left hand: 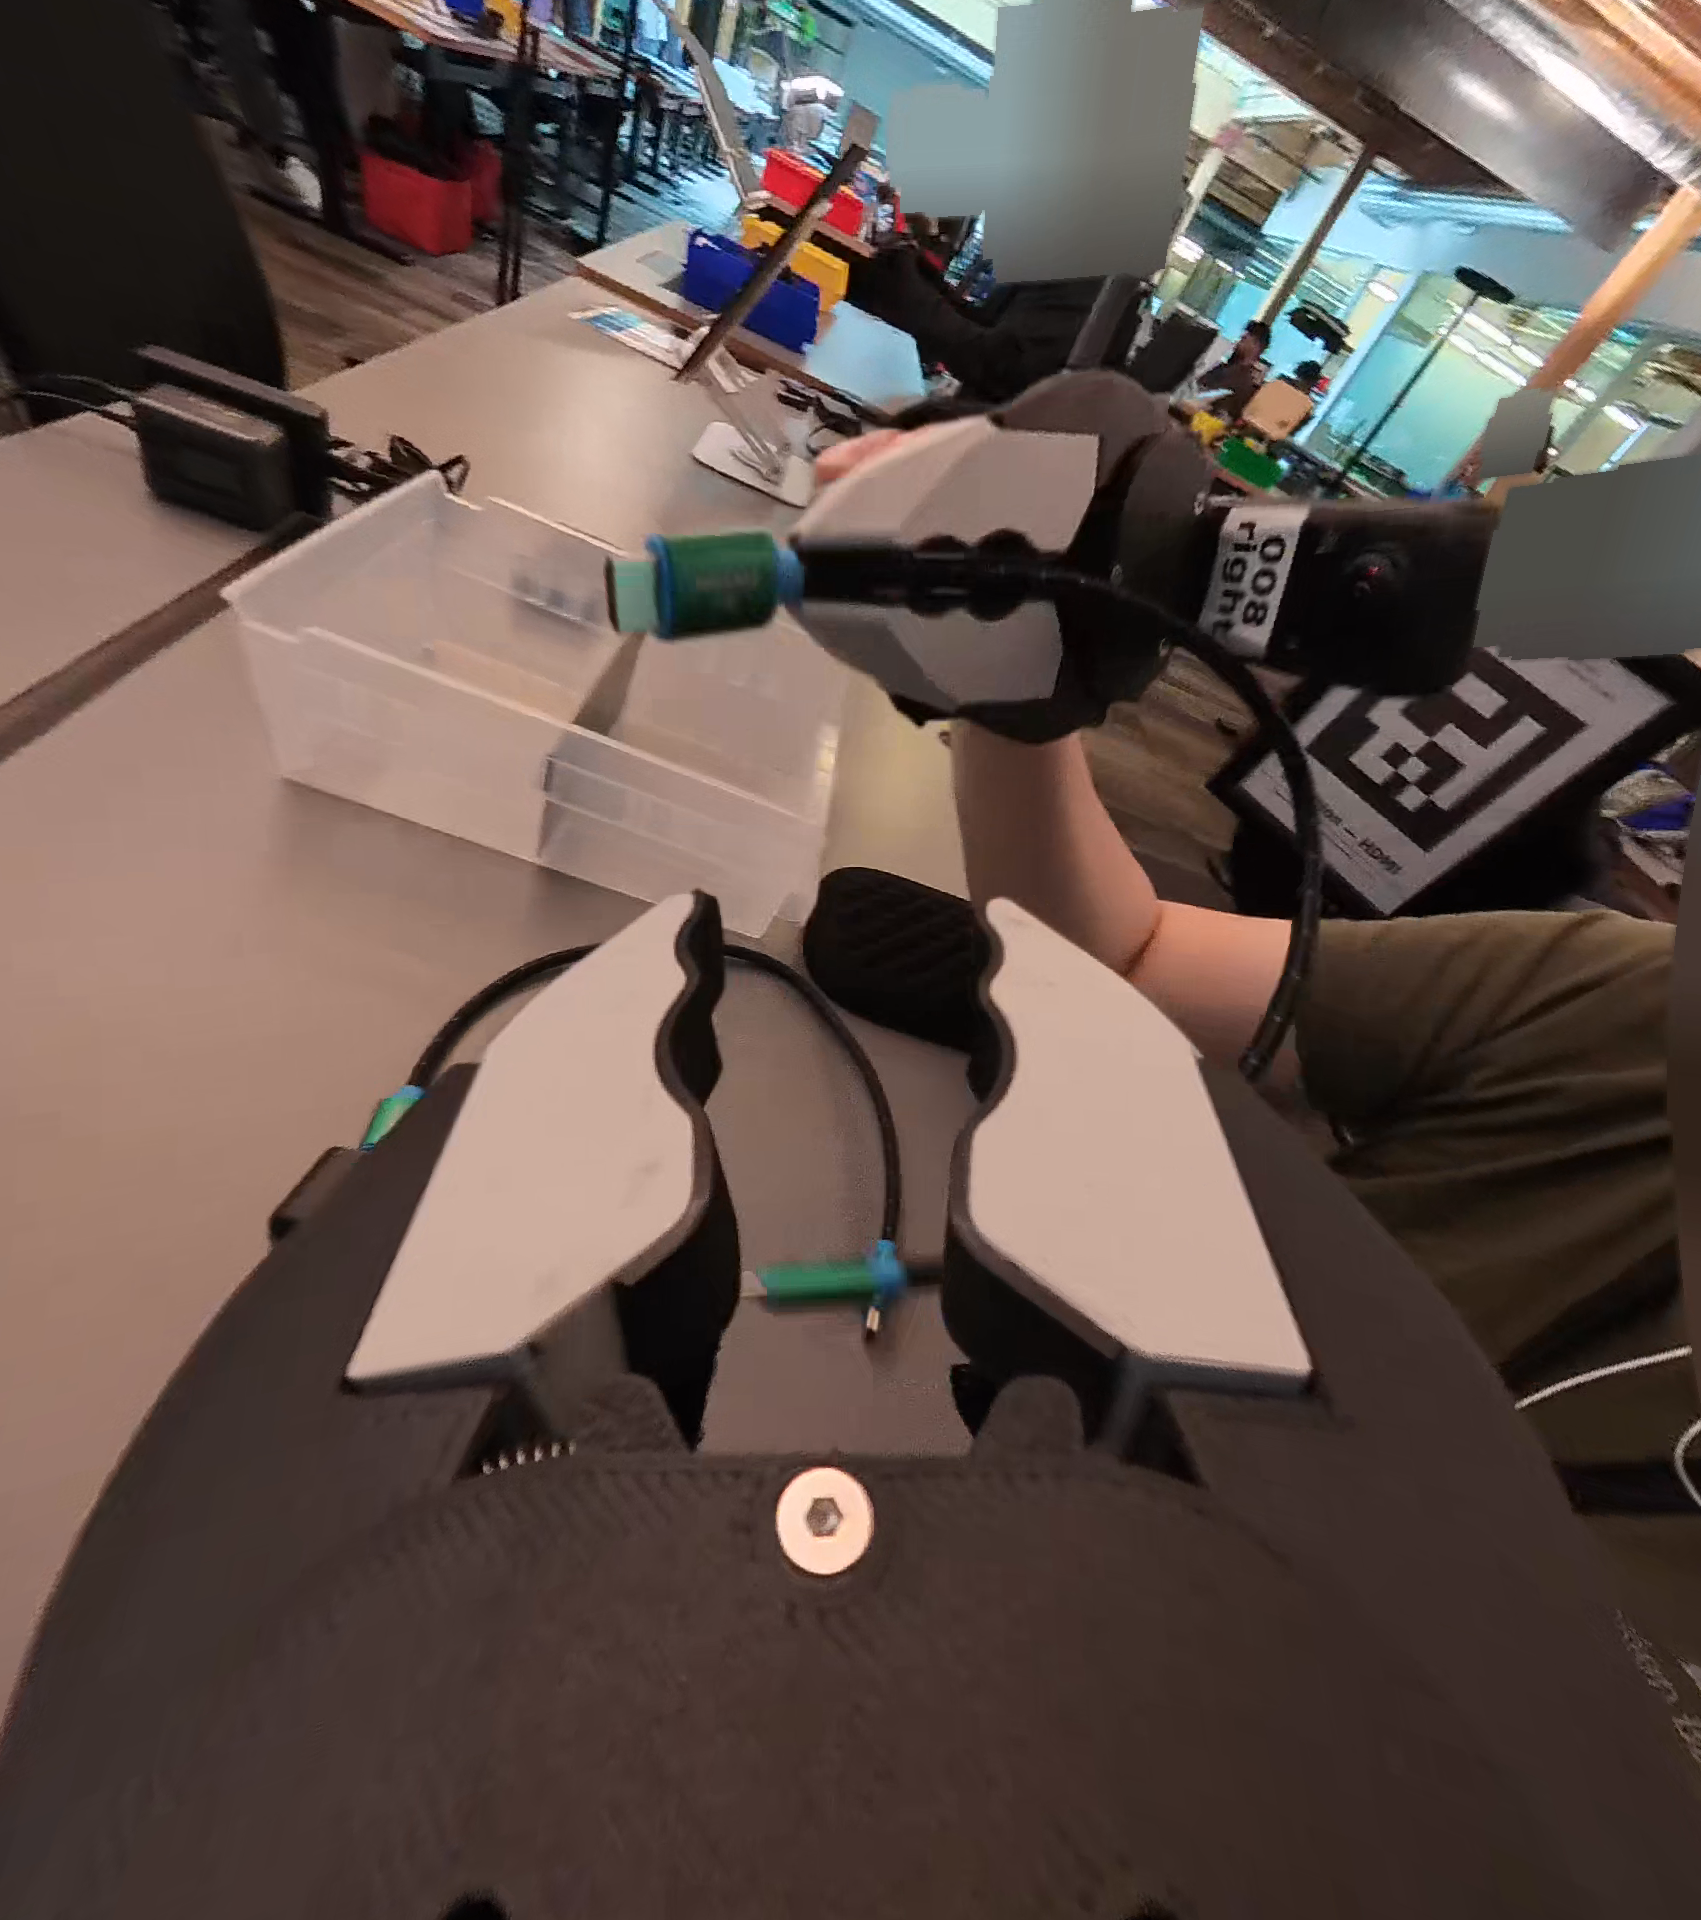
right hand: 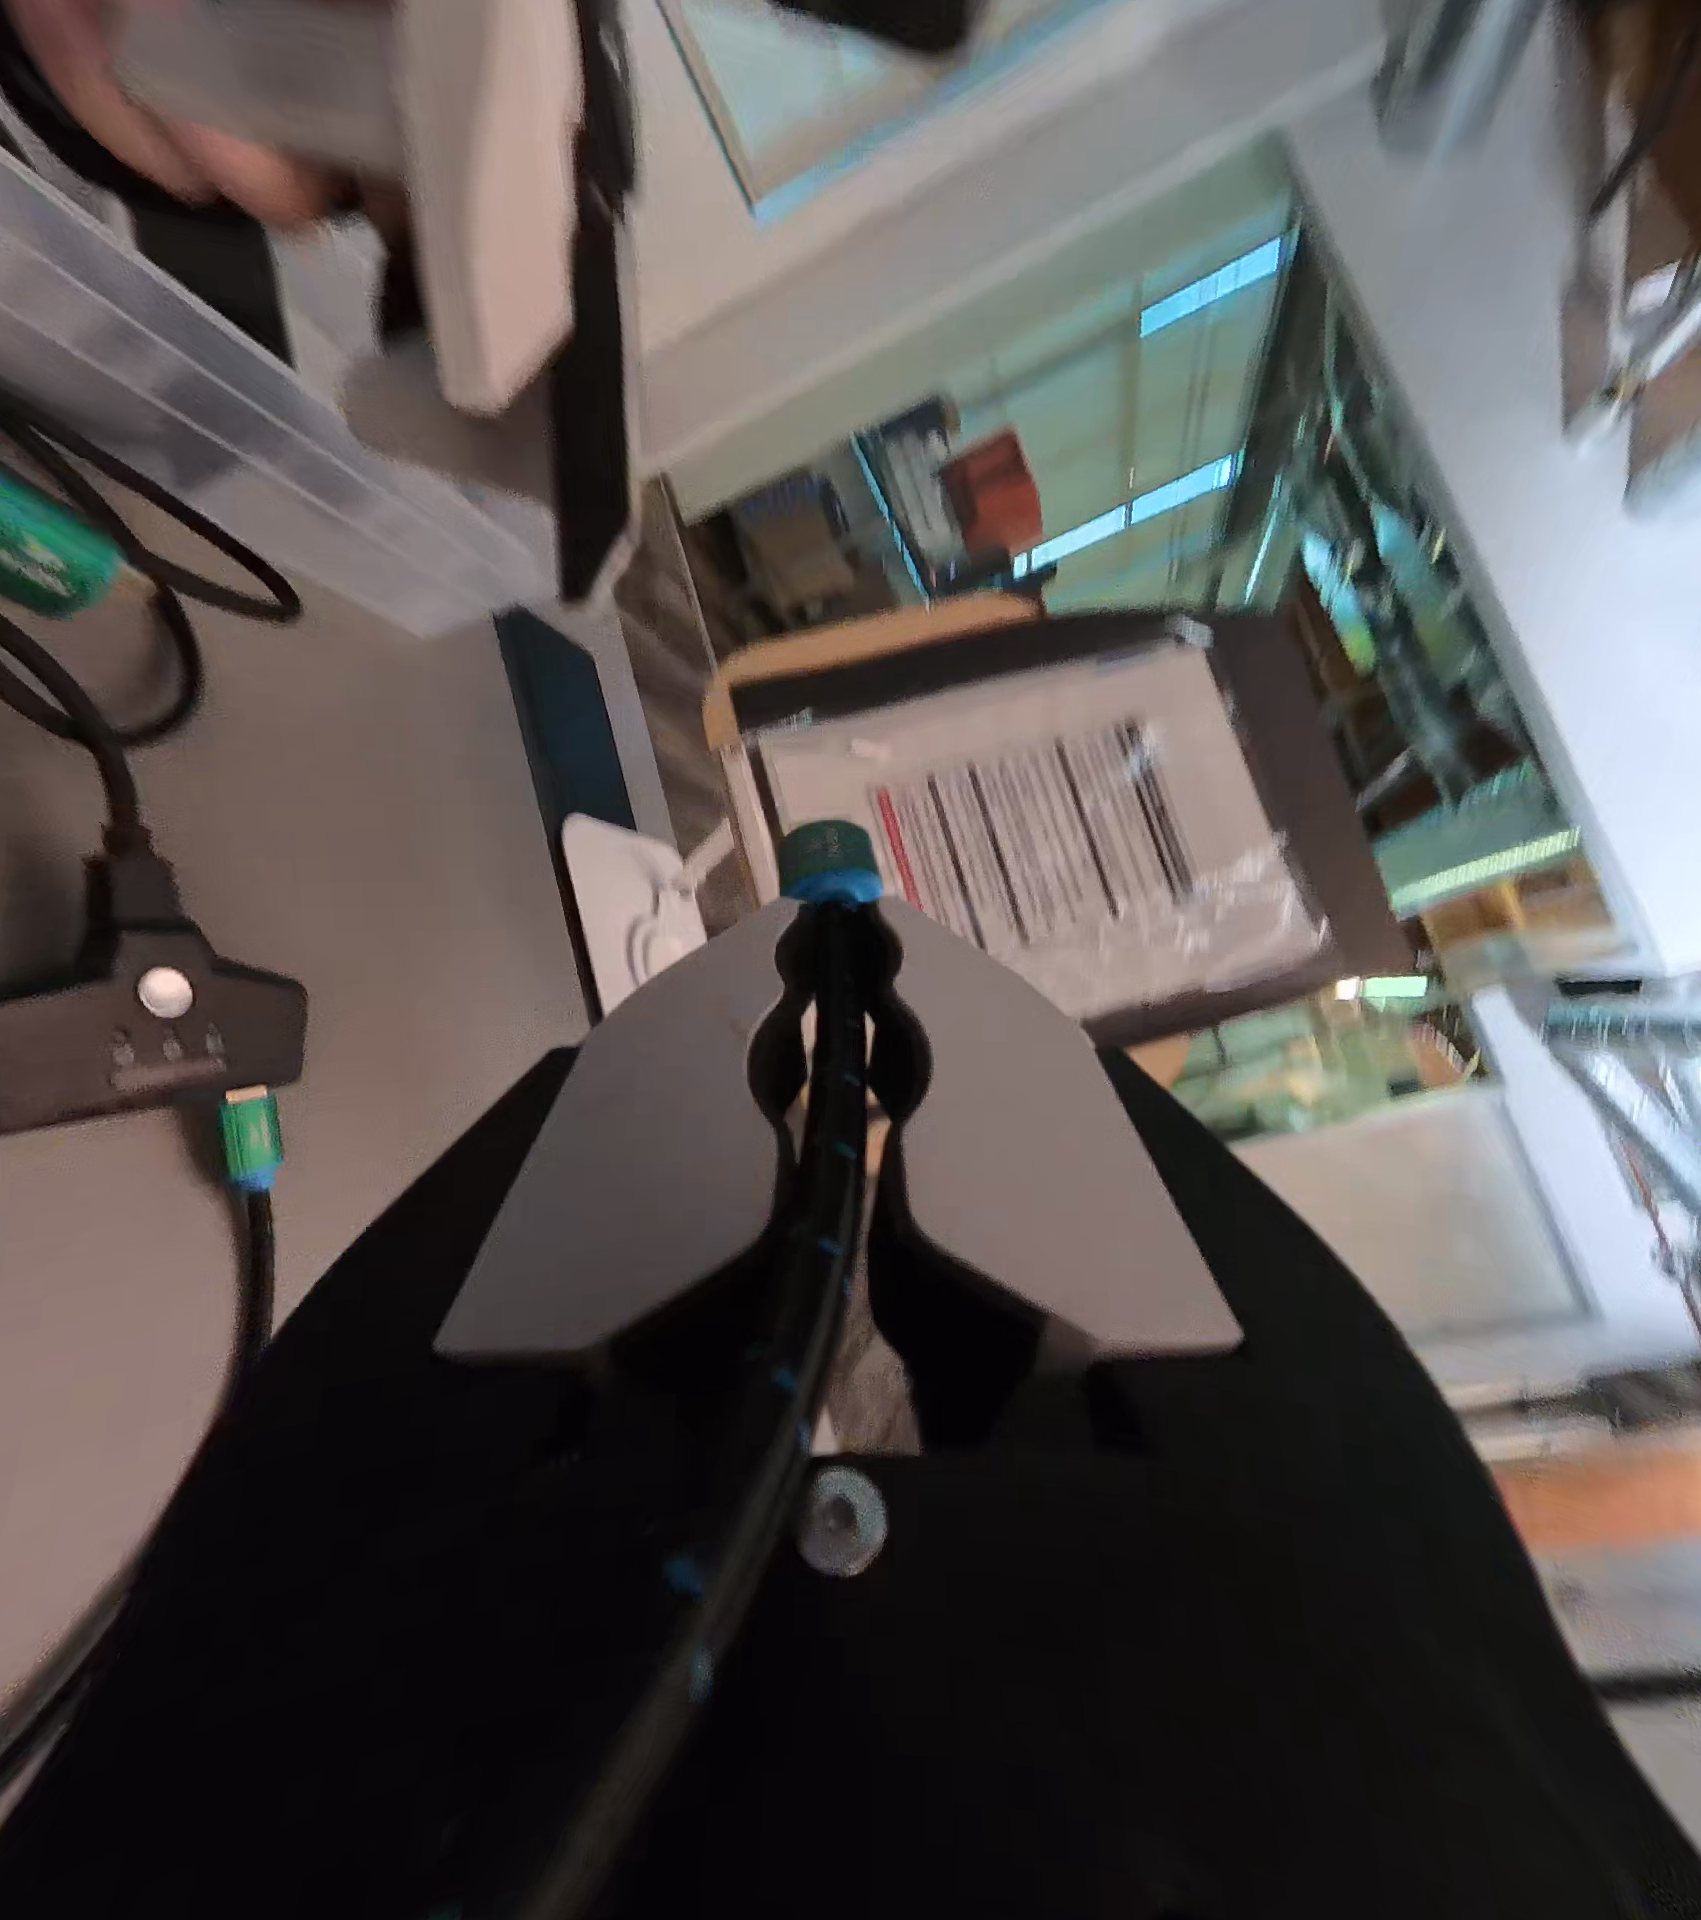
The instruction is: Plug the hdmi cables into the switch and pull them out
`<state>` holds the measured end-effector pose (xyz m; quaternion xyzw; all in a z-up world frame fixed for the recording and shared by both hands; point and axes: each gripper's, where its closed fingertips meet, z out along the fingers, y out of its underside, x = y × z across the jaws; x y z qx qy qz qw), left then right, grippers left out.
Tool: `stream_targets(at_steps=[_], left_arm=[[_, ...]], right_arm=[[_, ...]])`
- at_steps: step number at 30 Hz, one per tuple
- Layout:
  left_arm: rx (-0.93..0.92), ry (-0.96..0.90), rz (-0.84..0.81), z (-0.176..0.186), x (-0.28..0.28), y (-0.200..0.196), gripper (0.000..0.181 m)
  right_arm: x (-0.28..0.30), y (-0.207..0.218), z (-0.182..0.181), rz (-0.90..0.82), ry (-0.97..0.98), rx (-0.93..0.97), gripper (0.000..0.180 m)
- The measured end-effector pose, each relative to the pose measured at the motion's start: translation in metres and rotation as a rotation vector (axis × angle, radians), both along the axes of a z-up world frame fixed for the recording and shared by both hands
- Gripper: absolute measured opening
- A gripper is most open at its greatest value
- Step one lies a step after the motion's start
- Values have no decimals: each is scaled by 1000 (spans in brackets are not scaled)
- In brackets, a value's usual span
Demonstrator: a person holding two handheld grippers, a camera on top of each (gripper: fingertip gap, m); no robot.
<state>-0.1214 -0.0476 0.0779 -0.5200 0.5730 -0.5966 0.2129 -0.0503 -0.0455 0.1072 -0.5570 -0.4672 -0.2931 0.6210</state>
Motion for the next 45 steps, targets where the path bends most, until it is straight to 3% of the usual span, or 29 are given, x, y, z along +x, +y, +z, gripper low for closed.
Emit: stream_targets(at_steps=[3, 8, 20, 29, 36, 45], left_arm=[[18, 16, 39, -5, 1, 10, 44], [36, 36, 74, -13, 5, 17, 44], [643, 215, 254, -77, 21, 57, 63], [888, 267, 86, -109, 14, 41, 68], [972, 557, 13, -168, 6, 48, 70], [916, 718, 31, -224, 20, 69, 59]], right_arm=[[26, 6, 2, -123, -10, 8, 8], [36, 10, -4, -177, -35, -21, 8], [40, 12, -10, -193, -58, -46, 8], [44, 4, -7, -168, -50, -55, 8], [53, -6, 1, -163, -35, -42, 8], [59, -17, 8, -141, -15, -40, 8]])
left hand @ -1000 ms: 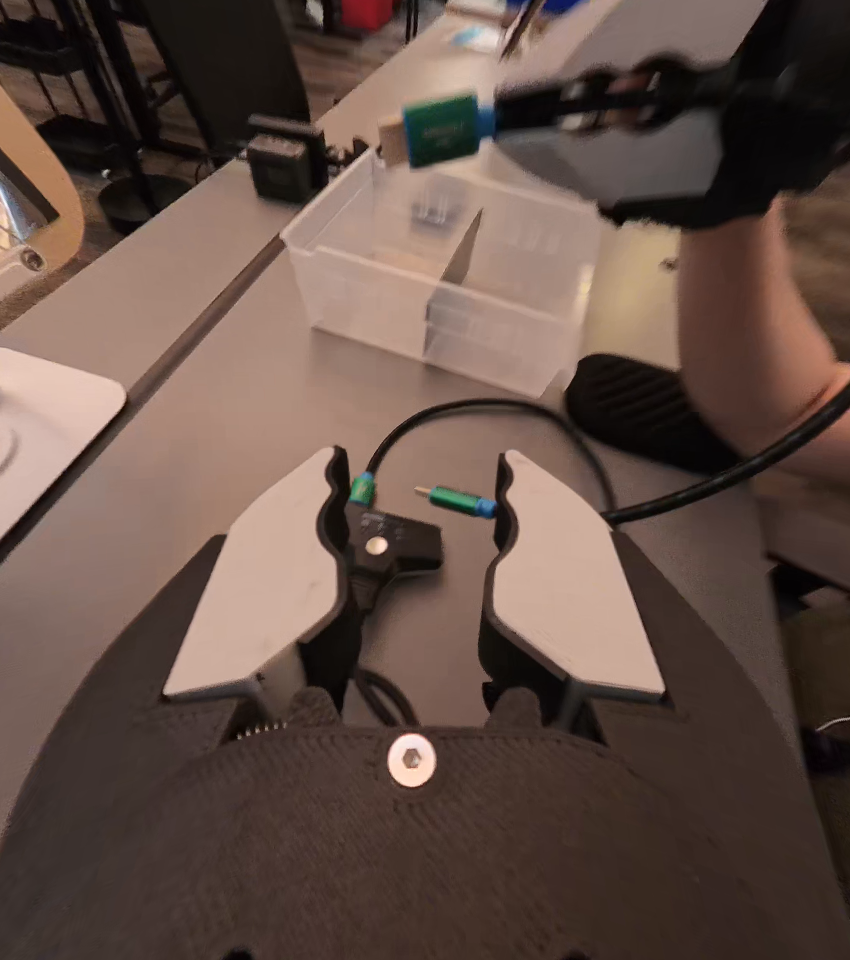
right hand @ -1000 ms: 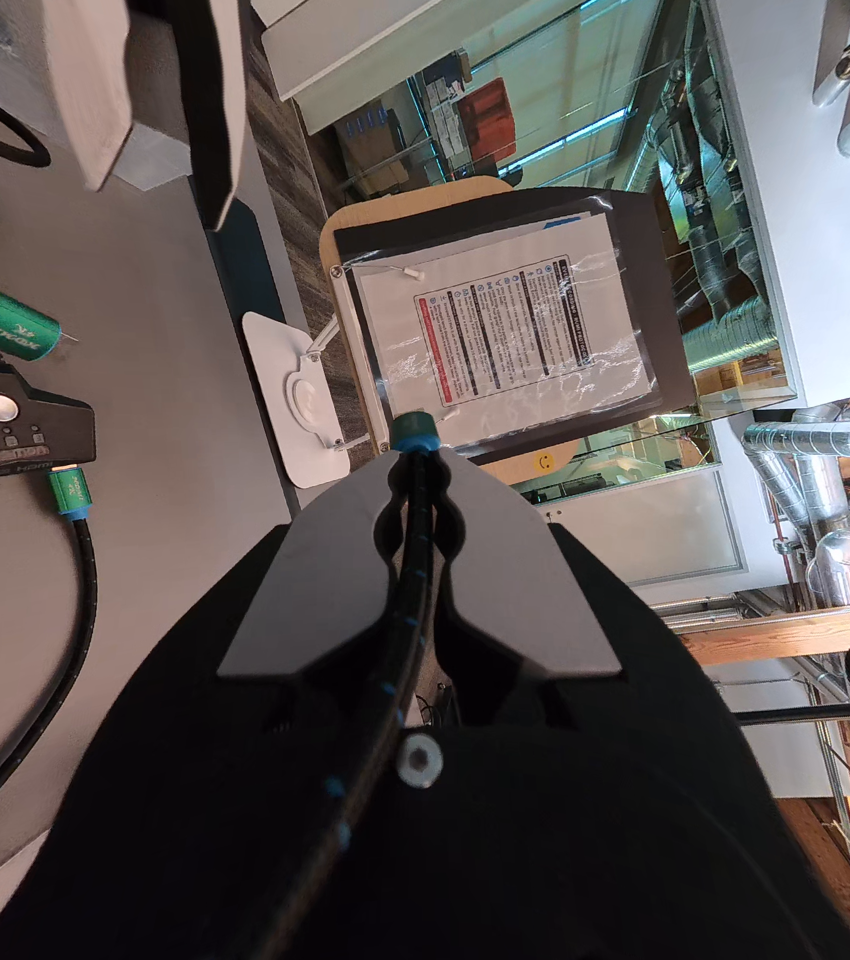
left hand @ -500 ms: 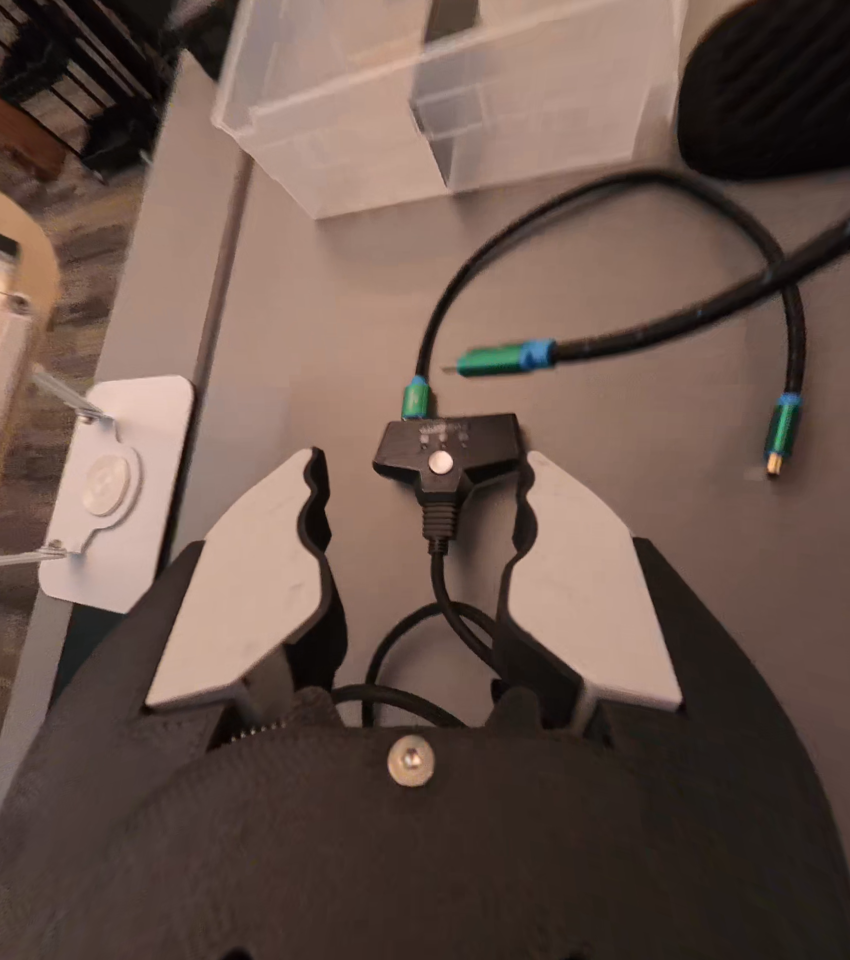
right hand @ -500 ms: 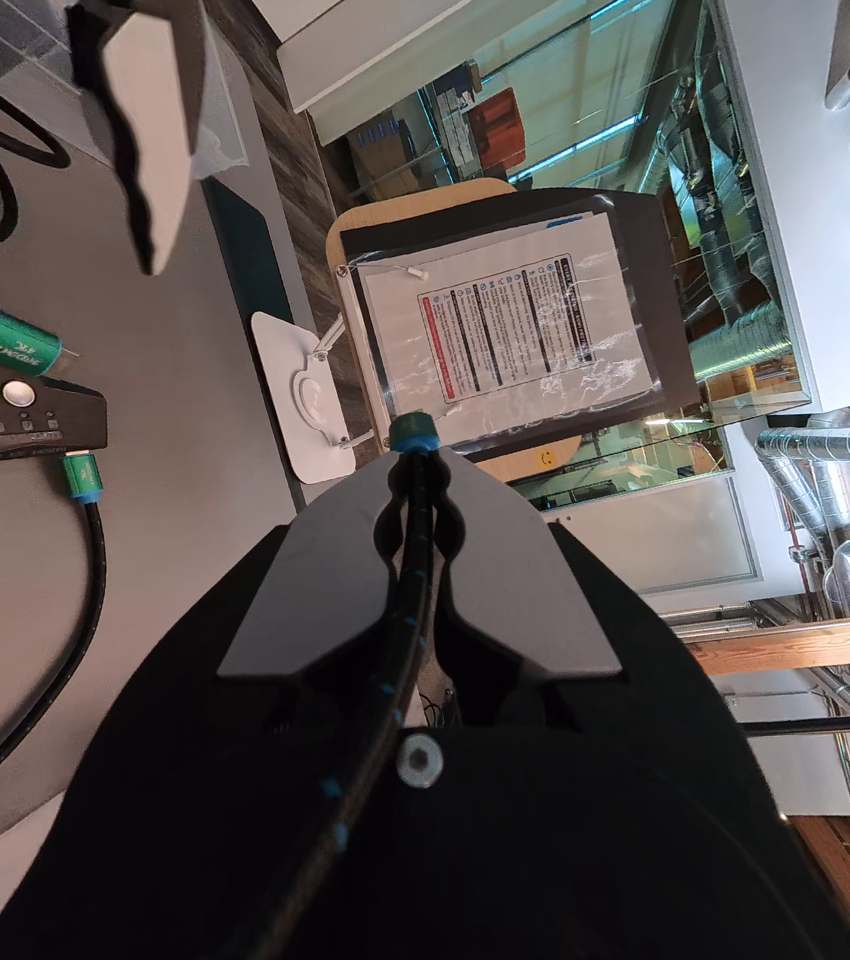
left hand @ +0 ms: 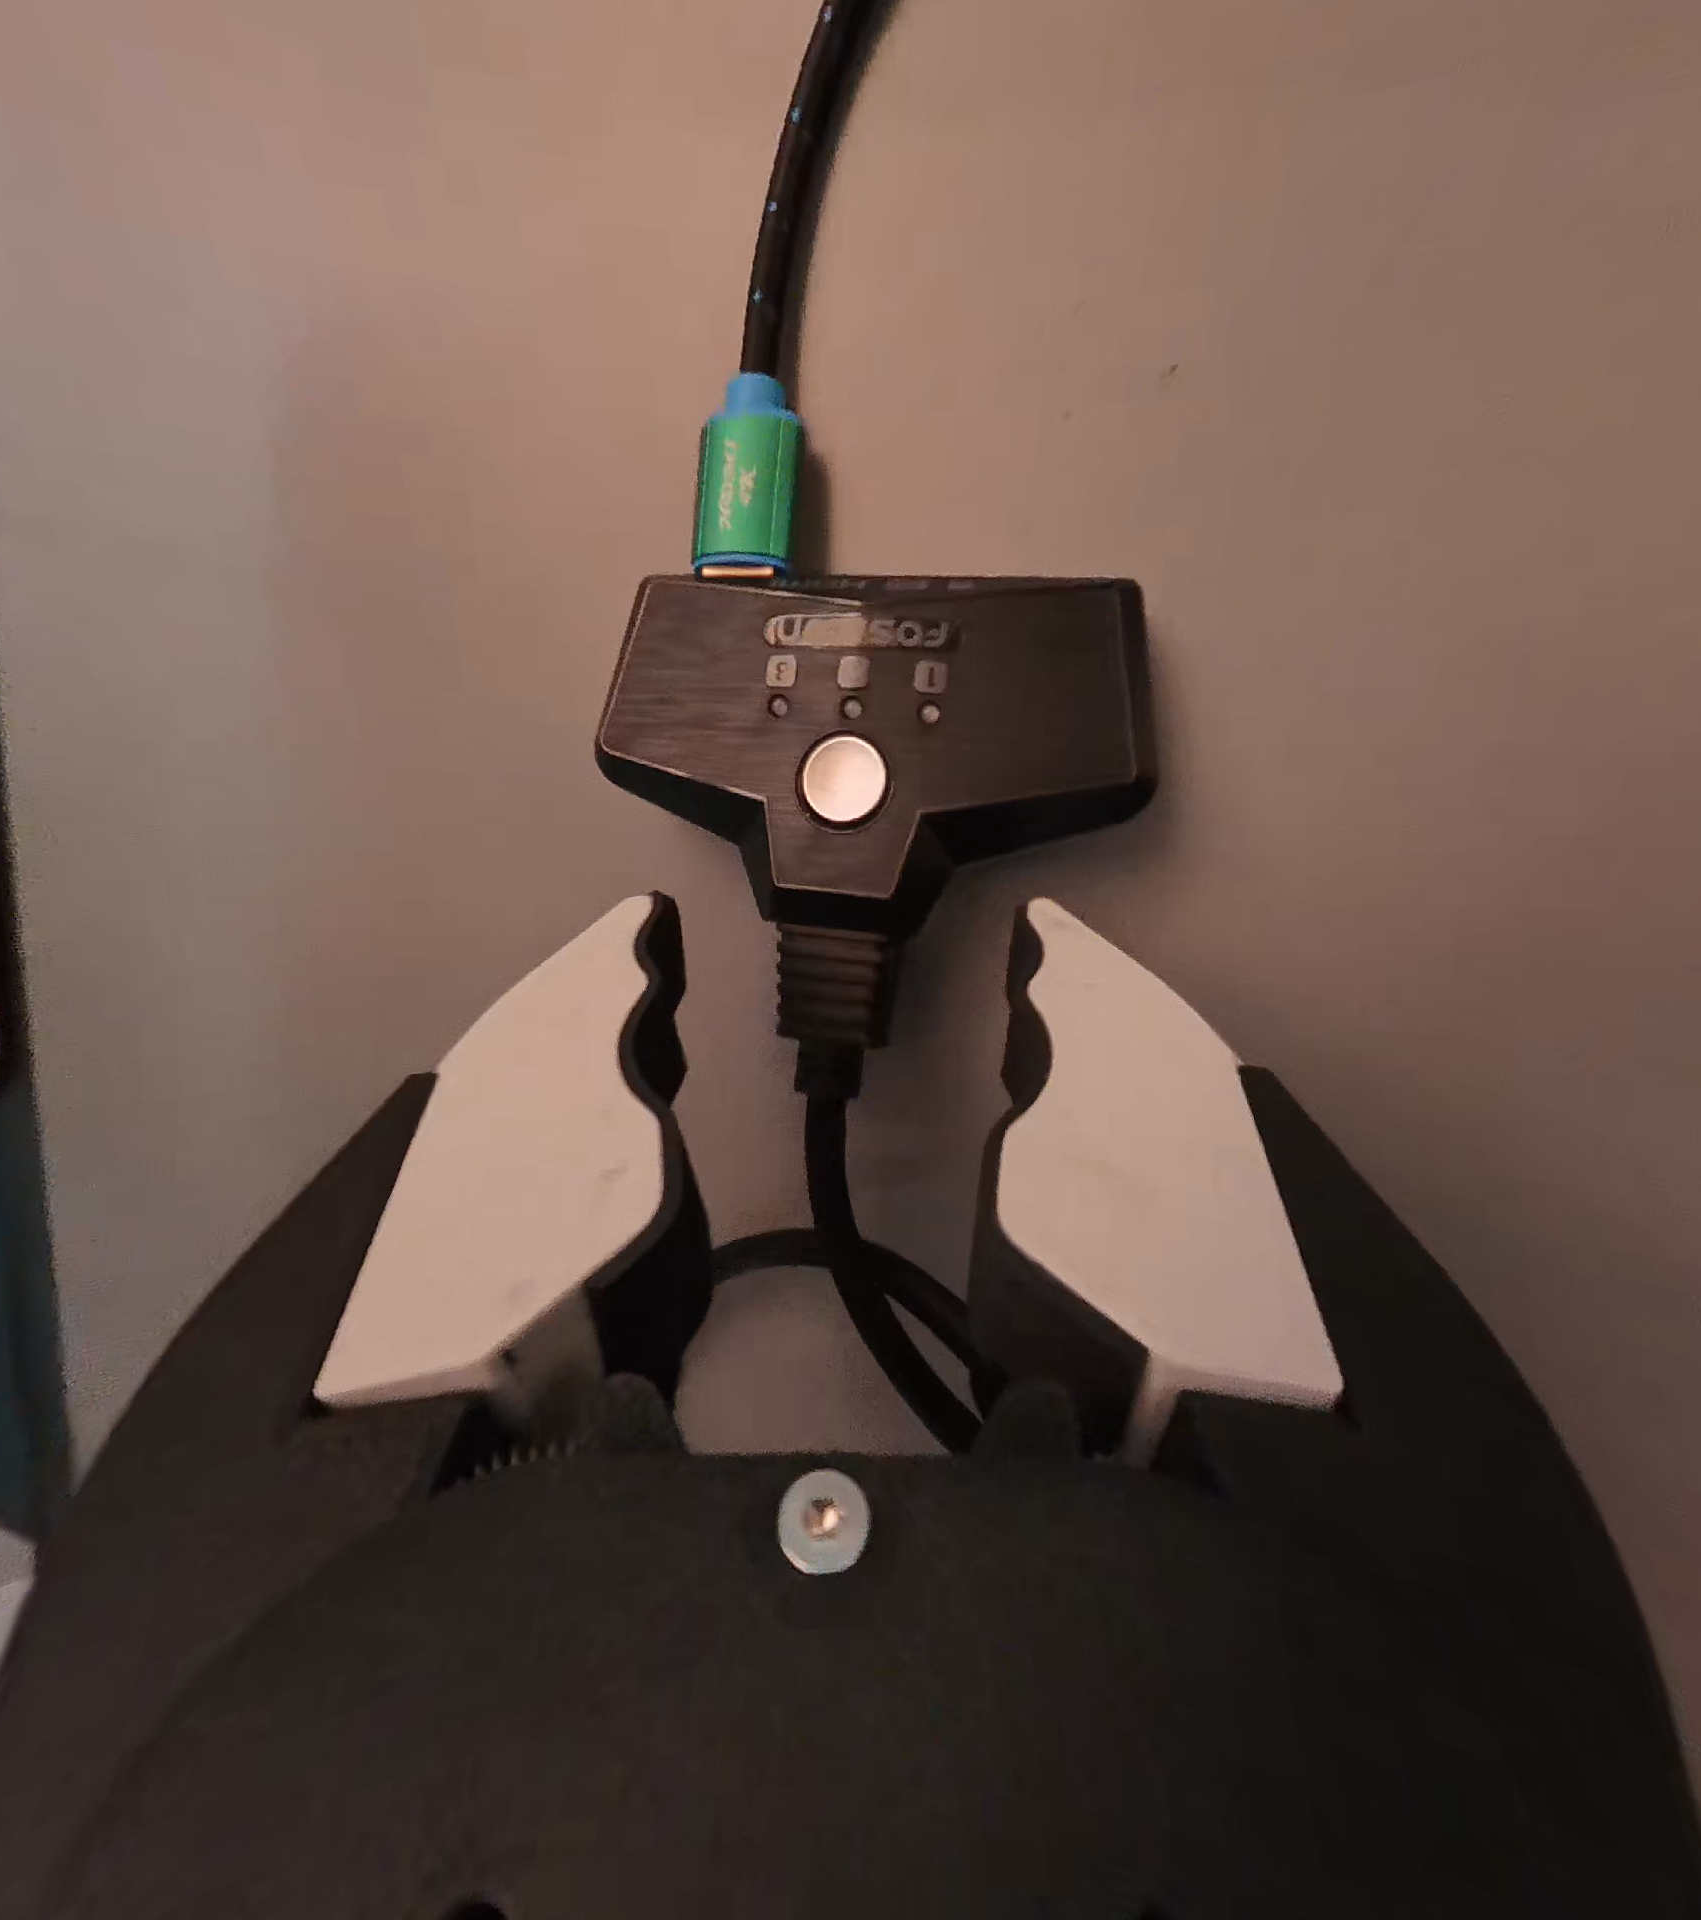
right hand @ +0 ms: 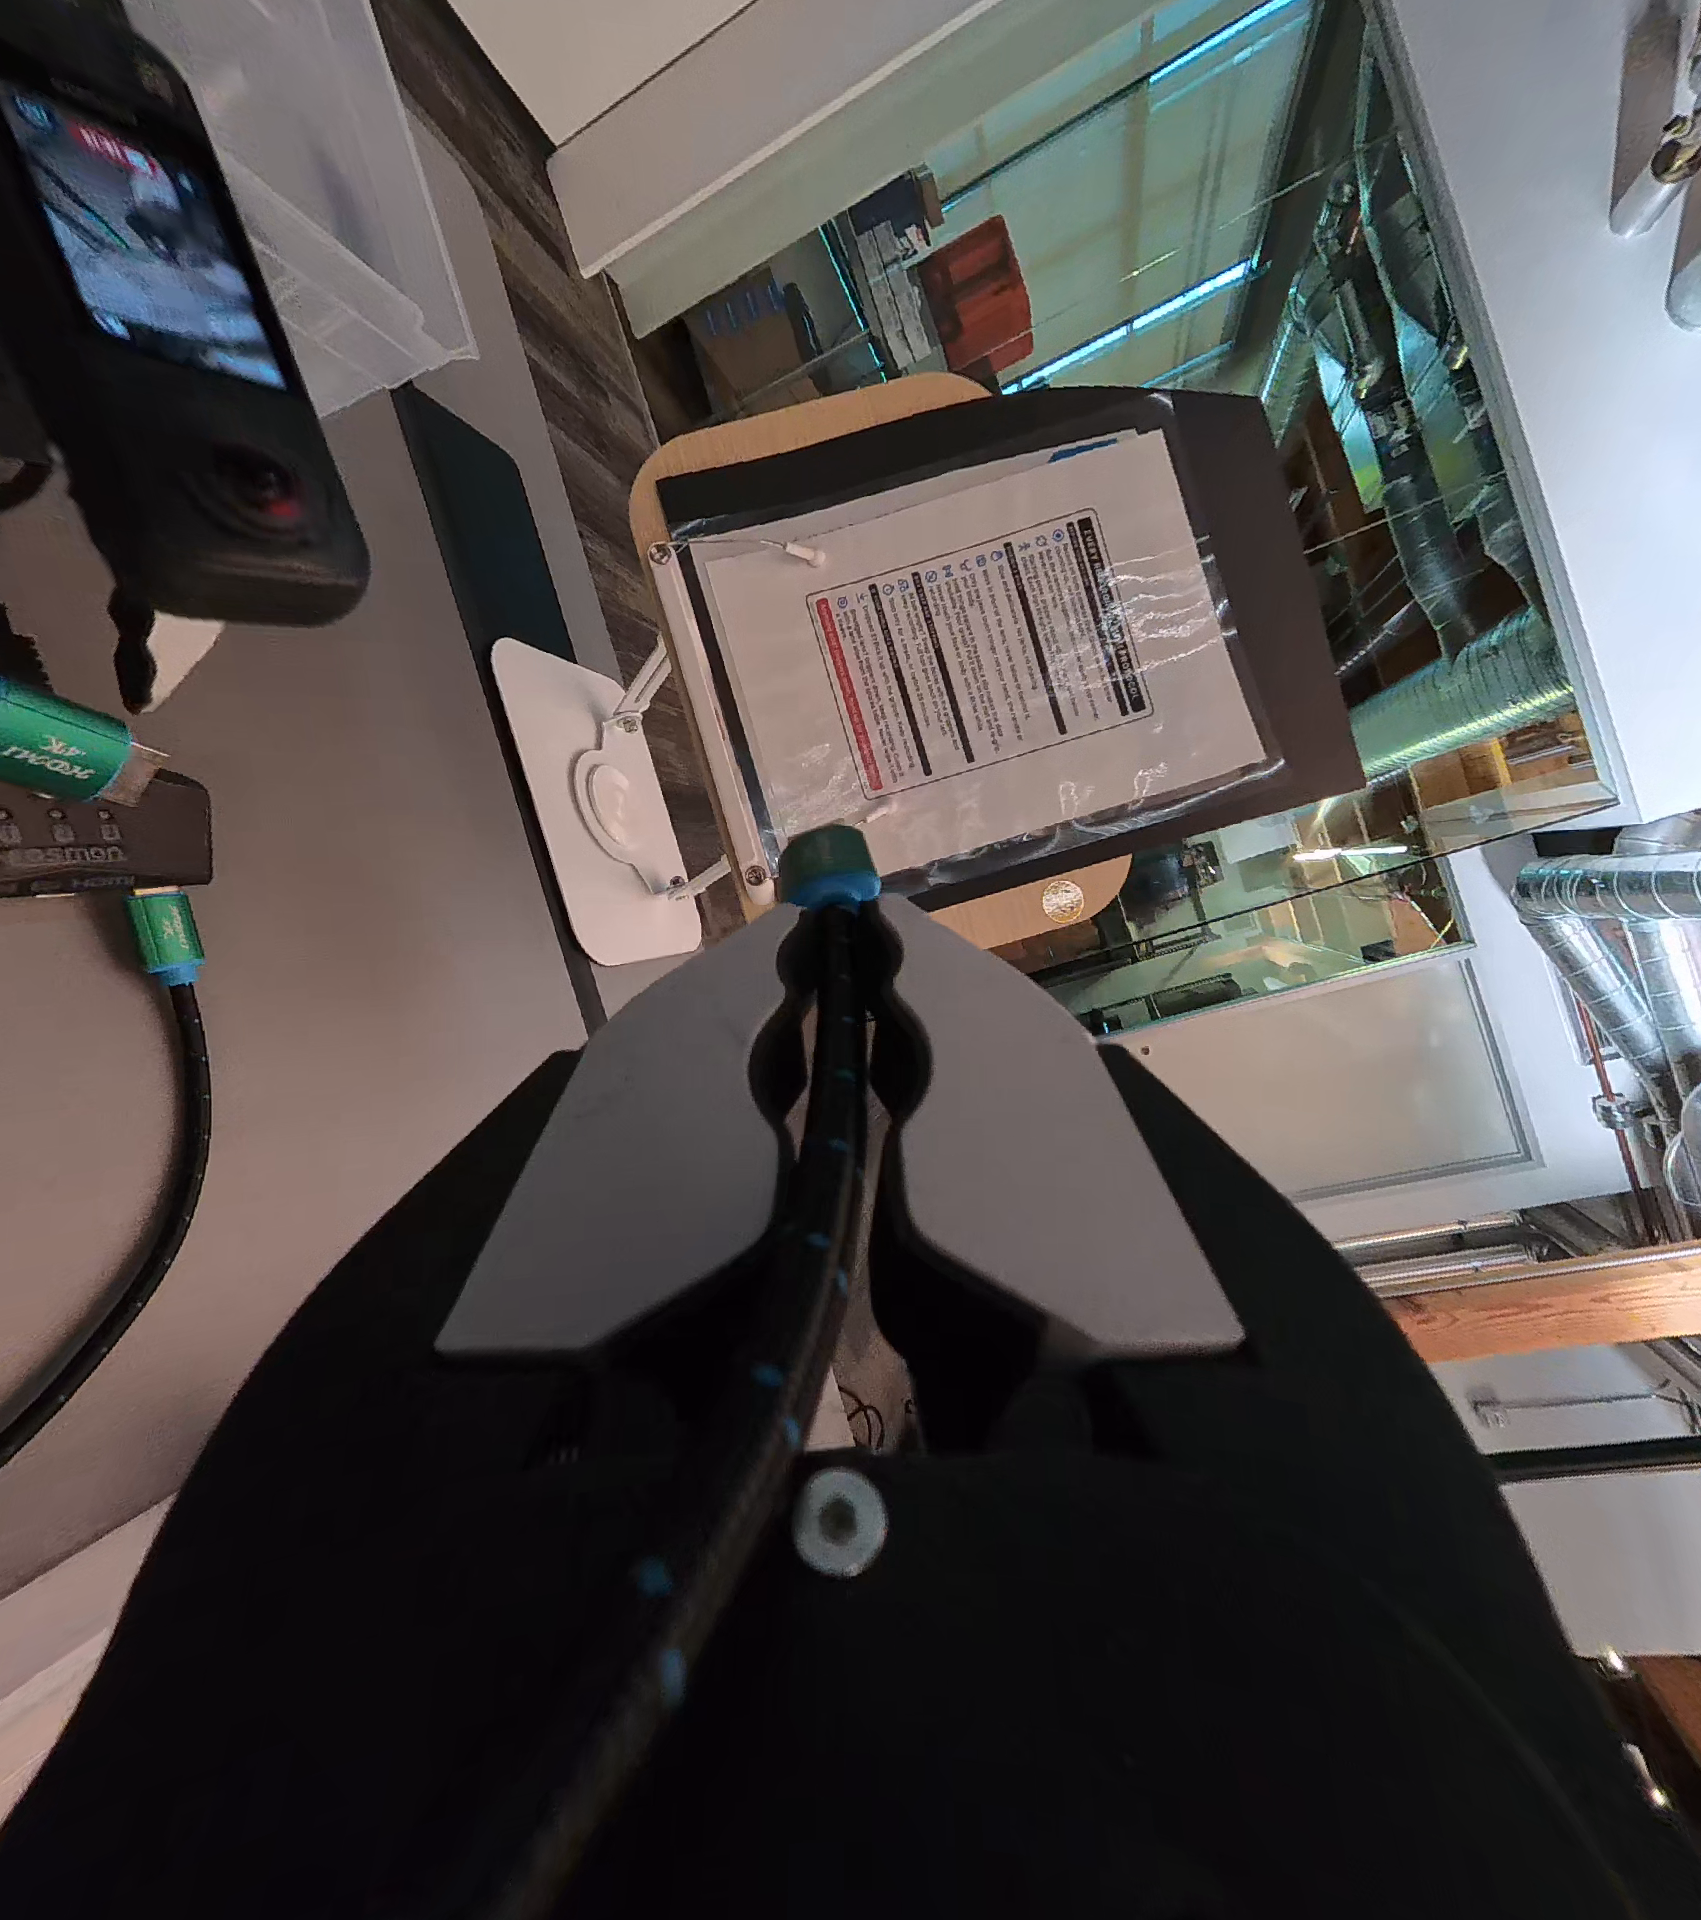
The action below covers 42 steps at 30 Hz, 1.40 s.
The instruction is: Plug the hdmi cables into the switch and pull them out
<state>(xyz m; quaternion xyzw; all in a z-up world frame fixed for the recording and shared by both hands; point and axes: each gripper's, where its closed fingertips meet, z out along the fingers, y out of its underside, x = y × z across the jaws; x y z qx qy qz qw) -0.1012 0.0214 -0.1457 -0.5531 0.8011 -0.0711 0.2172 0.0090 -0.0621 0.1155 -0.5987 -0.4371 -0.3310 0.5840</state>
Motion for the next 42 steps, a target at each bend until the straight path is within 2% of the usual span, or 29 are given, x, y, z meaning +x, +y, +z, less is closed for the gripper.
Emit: stream_targets(at_steps=[2, 4, 6, 9, 11, 13, 15, 17, 21, 25, 30, 36, 42], left_arm=[[-22, 36, 17, -9, 1, 3, 58], [-38, 40, -4, -12, 5, 2, 45], [-28, 48, -24, -13, 8, 3, 41], [-47, 82, -36, -13, 10, 5, 42], [-81, 116, -17, -14, 11, 8, 49], [-169, 157, -3, -17, 10, 3, 40], [-217, 174, 13, -18, 10, 3, 39], [-184, 158, -1, -17, 12, 4, 38], [11, 104, -24, -5, 13, 7, 37], [343, -27, -42, 31, 18, 18, 37], [607, -321, -37, 107, 26, 21, 37], [683, -798, -25, 201, 7, 15, 37], [641, -1096, -75, 257, -25, -4, 37]], right_arm=[[0, -1, 1, 7, 5, 1, 8], [-1, -2, 2, 14, 9, 2, 8], [-3, -1, 2, 22, 14, 1, 8], [-4, -1, 2, 30, 21, -2, 8], [-4, -2, 3, 35, 29, 1, 8], [-4, -4, 5, 39, 37, 5, 8], [-3, -6, 7, 48, 52, 8, 8], [-1, -7, 8, 45, 56, 11, 8], [4, -9, 10, 33, 57, 20, 8], [13, -16, 16, 16, 65, 49, 8], [17, -33, 30, 31, 82, 102, 8], [-40, -83, 58, 324, 108, 172, 8], [-74, -136, 79, 501, 128, 232, 8]])
